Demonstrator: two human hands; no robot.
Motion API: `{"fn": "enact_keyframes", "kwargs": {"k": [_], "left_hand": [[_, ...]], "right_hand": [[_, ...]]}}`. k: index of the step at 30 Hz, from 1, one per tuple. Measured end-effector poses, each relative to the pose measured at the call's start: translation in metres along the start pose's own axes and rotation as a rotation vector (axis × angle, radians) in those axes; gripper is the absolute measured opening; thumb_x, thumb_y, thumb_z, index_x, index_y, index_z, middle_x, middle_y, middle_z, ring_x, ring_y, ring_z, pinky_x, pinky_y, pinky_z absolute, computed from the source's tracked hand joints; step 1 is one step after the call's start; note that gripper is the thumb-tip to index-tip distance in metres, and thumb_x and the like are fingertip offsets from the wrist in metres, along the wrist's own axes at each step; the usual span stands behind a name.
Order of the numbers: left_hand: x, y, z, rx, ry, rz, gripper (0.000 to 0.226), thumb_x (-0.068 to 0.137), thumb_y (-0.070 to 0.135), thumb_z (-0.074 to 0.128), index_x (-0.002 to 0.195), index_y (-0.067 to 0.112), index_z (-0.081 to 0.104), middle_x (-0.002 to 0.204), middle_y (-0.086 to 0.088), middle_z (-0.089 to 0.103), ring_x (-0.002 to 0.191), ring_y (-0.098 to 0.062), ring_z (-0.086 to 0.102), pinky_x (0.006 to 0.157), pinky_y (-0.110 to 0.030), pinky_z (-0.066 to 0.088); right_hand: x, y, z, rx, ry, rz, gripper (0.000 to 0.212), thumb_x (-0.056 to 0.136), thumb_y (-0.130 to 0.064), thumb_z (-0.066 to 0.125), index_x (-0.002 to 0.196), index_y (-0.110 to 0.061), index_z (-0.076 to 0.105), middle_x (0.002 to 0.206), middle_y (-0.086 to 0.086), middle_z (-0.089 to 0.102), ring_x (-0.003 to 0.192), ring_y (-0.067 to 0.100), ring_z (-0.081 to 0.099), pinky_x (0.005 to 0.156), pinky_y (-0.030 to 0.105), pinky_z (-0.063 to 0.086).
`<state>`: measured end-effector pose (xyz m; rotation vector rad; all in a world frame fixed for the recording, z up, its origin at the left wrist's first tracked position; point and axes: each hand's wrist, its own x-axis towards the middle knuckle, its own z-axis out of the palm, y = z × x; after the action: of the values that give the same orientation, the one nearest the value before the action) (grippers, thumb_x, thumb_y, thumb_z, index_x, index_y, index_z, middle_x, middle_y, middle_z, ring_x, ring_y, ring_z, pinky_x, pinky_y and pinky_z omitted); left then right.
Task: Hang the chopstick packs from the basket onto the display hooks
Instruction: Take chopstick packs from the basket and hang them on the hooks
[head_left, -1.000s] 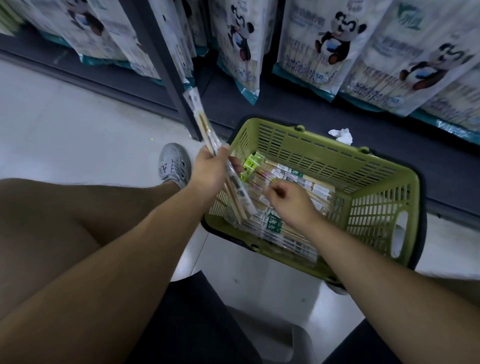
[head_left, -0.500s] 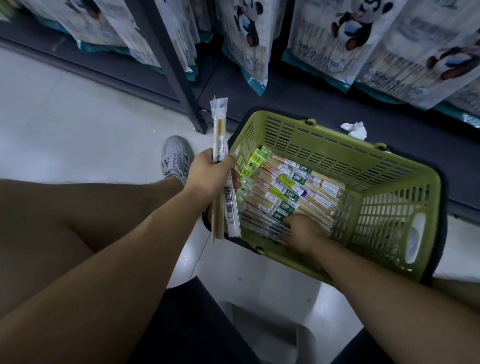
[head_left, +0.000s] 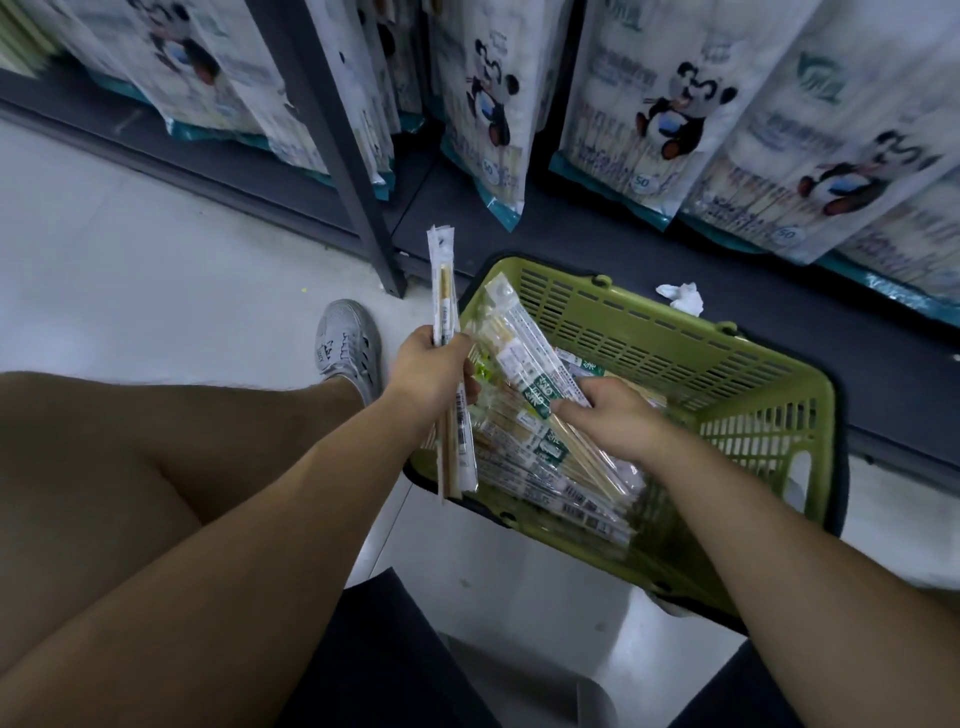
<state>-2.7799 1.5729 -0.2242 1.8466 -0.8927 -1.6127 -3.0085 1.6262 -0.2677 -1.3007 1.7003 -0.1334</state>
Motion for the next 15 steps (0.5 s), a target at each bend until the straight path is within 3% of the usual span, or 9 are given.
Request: {"fn": "enact_keyframes", "kwargs": {"k": [3,5,6,10,13,15], "left_hand": [[-0.007,0.003,0.008,-0.004,-0.027,-0.069,0.056,0.089,0.058,0.069,0.118,0.012,0.056,0.081,-0.006,0.066,0.07,-0.025,0.069,0.085,-0.054,0.062],[-0.016,0.01,0.014,-0.033,-0.103,-0.087,0.091,0.067,0.077,0.072,0.131,0.014,0.056,0.106,-0.008,0.072,0.096,-0.029,0.073,0.094,-0.055,0.058],[-0.017,0.01,0.017,-0.092,-0.158,-0.066,0.092,0.065,0.075,0.074,0.132,0.014,0.058,0.113,-0.008,0.075,0.101,-0.029,0.074,0.094,-0.052,0.059],[-0.014,0.011,0.022,-0.209,-0.166,0.034,0.04,0.092,0.041,0.075,0.119,0.013,0.068,0.1,-0.004,0.08,0.096,-0.024,0.077,0.09,-0.044,0.06],[-0.006,0.008,0.016,-0.153,-0.059,0.025,0.026,0.091,0.028,0.078,0.11,0.013,0.07,0.103,-0.009,0.078,0.097,-0.028,0.076,0.091,-0.047,0.062],[-0.003,0.007,0.011,-0.13,-0.024,0.029,0.022,0.089,0.023,0.08,0.105,0.013,0.069,0.097,-0.01,0.077,0.093,-0.03,0.075,0.082,-0.044,0.063]], "right_hand": [[-0.011,-0.028,-0.008,0.212,0.089,-0.013,0.03,0.095,-0.052,0.062,0.084,-0.024,0.063,0.071,-0.007,0.064,0.066,0.011,0.061,0.057,0.026,0.04],[-0.019,-0.053,-0.002,0.352,0.145,-0.043,0.019,0.096,-0.047,0.063,0.089,-0.03,0.068,0.073,-0.013,0.072,0.068,0.003,0.068,0.057,0.023,0.046],[-0.022,-0.063,0.003,0.367,0.177,-0.085,0.017,0.097,-0.043,0.063,0.089,-0.029,0.068,0.071,-0.015,0.072,0.063,-0.001,0.066,0.053,0.021,0.045],[-0.03,-0.086,0.027,0.218,0.243,-0.309,0.023,0.093,-0.04,0.068,0.078,-0.023,0.063,0.075,0.003,0.063,0.066,0.016,0.06,0.053,0.034,0.042],[-0.028,-0.079,0.033,0.047,0.257,-0.382,0.039,0.089,-0.053,0.069,0.067,-0.029,0.046,0.069,-0.004,0.046,0.062,0.007,0.042,0.054,0.033,0.029],[-0.026,-0.072,0.037,0.124,0.246,-0.377,0.033,0.086,-0.061,0.066,0.079,-0.03,0.059,0.067,-0.01,0.051,0.061,0.005,0.048,0.055,0.029,0.037]]}}
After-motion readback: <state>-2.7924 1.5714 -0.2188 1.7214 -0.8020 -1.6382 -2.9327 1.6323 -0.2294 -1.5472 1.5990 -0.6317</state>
